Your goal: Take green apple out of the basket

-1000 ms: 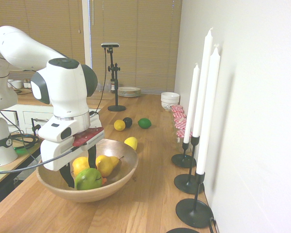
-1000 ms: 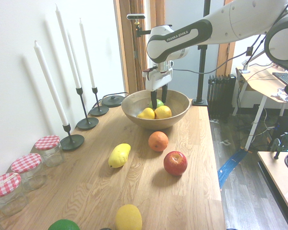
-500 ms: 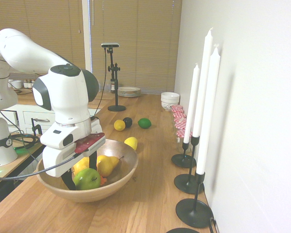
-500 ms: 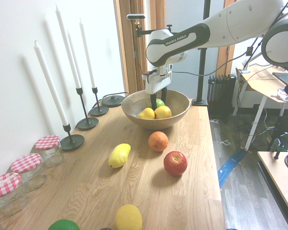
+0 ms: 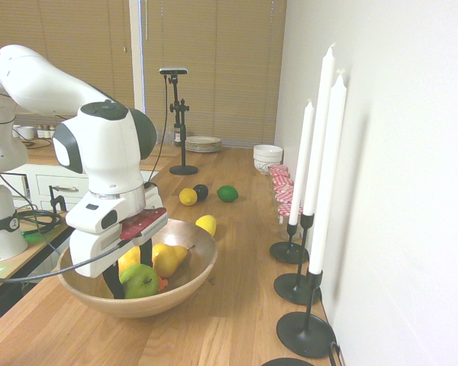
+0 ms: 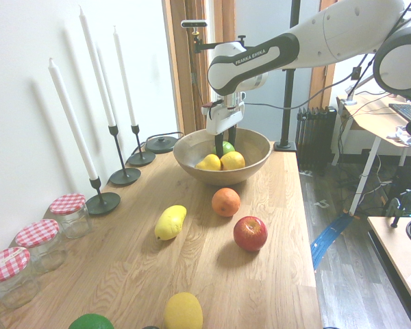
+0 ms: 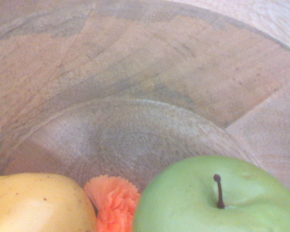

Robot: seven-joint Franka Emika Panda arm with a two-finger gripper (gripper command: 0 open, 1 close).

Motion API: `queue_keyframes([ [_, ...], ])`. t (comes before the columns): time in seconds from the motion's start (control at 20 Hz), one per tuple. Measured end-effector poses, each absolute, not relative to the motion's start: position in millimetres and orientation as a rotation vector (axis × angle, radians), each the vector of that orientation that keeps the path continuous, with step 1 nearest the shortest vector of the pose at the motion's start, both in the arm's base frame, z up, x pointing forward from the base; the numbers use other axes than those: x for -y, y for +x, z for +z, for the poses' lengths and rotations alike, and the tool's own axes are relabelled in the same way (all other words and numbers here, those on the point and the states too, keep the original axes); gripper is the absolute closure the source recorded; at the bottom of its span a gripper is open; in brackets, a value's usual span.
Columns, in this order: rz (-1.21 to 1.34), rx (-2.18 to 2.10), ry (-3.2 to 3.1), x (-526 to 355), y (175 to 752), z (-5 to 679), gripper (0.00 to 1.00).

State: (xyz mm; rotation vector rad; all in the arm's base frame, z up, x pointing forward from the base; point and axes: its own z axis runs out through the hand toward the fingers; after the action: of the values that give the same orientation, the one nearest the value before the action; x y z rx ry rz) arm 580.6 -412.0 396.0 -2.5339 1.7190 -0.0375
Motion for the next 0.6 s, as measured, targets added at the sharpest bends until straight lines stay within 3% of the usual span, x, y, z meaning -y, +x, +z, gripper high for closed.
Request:
queue_keyframes([
  [0.3,-0.139,-1.578,-2.597,356.8,603.4,451.3,1.00],
  [0.6,-0.252,-1.402,-2.706,247.0,613.7,528.5,1.00],
])
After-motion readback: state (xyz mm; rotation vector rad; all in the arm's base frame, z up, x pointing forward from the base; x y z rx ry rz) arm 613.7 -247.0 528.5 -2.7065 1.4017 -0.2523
